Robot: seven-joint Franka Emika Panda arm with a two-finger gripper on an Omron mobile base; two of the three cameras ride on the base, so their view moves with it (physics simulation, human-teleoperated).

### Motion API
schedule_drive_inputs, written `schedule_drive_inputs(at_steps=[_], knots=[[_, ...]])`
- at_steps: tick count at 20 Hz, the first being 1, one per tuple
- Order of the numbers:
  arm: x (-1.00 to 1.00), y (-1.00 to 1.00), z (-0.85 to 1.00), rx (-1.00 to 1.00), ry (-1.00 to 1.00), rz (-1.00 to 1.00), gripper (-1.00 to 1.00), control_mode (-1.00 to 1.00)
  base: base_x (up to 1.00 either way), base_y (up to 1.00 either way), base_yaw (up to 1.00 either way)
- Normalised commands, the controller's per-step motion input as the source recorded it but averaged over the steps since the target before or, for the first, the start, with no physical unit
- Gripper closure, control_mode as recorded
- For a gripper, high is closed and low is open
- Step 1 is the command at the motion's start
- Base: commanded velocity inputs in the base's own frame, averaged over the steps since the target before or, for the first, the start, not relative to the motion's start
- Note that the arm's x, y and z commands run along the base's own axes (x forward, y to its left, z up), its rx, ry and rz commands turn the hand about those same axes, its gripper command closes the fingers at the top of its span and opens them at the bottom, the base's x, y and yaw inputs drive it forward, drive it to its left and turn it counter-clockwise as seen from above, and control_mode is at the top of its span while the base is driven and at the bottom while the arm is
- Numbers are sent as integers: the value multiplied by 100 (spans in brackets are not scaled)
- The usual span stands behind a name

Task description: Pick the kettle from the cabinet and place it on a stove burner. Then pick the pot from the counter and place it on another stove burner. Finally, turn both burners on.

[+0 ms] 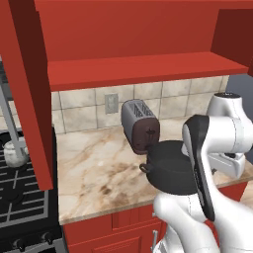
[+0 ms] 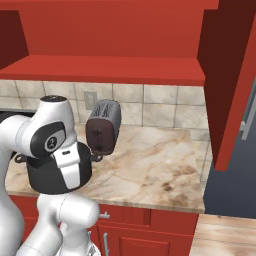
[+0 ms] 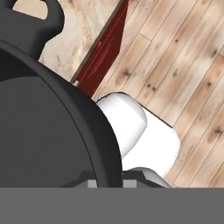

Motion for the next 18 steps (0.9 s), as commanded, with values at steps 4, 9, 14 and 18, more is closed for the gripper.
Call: schedule_drive_inputs(at_steps=[4,9,14,18], knots=[[0,0,0,0,0,0,100,100,0,0,0],[0,0,0,0,0,0,100,100,-28,0,0],[0,0,0,0,0,0,100,100,-60,0,0],[0,0,0,0,0,0,100,100,-69,0,0]])
